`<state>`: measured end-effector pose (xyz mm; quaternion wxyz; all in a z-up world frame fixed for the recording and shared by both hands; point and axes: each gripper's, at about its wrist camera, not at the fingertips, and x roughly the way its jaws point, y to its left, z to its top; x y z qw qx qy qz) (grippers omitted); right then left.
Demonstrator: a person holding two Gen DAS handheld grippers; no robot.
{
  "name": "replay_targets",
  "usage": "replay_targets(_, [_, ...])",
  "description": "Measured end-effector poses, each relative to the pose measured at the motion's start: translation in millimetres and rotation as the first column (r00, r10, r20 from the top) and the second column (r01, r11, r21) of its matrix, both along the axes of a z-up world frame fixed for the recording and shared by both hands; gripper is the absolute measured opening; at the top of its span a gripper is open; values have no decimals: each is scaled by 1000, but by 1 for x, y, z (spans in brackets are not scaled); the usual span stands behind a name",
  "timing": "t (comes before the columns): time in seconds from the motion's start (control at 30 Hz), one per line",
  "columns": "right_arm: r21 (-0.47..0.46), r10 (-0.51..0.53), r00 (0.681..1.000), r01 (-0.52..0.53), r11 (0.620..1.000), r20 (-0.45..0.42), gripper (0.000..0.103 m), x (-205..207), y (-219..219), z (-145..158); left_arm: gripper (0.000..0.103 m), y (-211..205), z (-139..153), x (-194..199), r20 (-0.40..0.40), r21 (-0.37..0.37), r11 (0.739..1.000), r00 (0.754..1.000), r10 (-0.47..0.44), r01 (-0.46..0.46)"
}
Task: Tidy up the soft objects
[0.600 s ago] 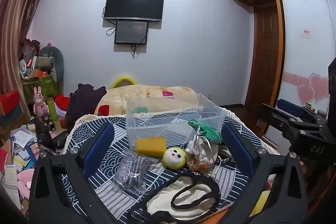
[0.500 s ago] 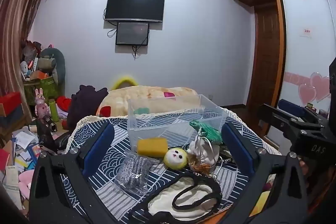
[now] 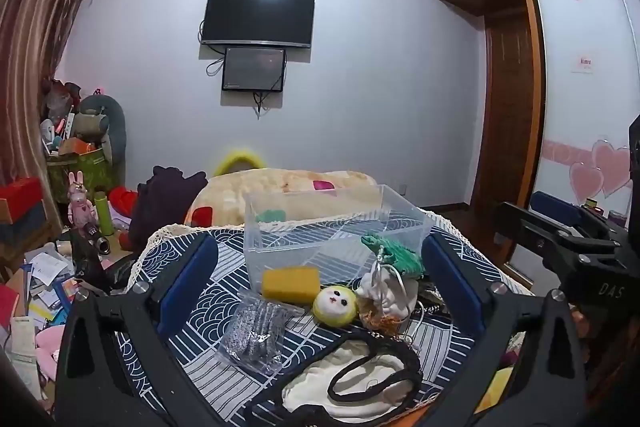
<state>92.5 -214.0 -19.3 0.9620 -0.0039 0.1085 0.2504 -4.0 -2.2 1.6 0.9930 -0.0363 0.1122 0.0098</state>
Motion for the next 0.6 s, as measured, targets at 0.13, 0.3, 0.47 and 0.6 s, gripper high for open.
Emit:
replay_targets(0.13, [3,3,1000,-3,1000,3,103,-1,-1,0,103,-2,1,-1,3,7,1000,1000,-6,6])
replay_targets(0.3, [4,2,1000,-2,1000,3,103,-1,-2,1,103,-3,1,-3,6,10,1000,1000,-10,10])
replay_targets(0.47, [4,3,1000,-3,1000,4,103,-2,-2,2,103,-2,1,-3,4,1,1000,1000,-12,12])
replay_targets(0.6, [4,4,1000,-4,1000,4,103,-2,-2,2,103,-2,2,-3,5,0,1000,1000,-12,12])
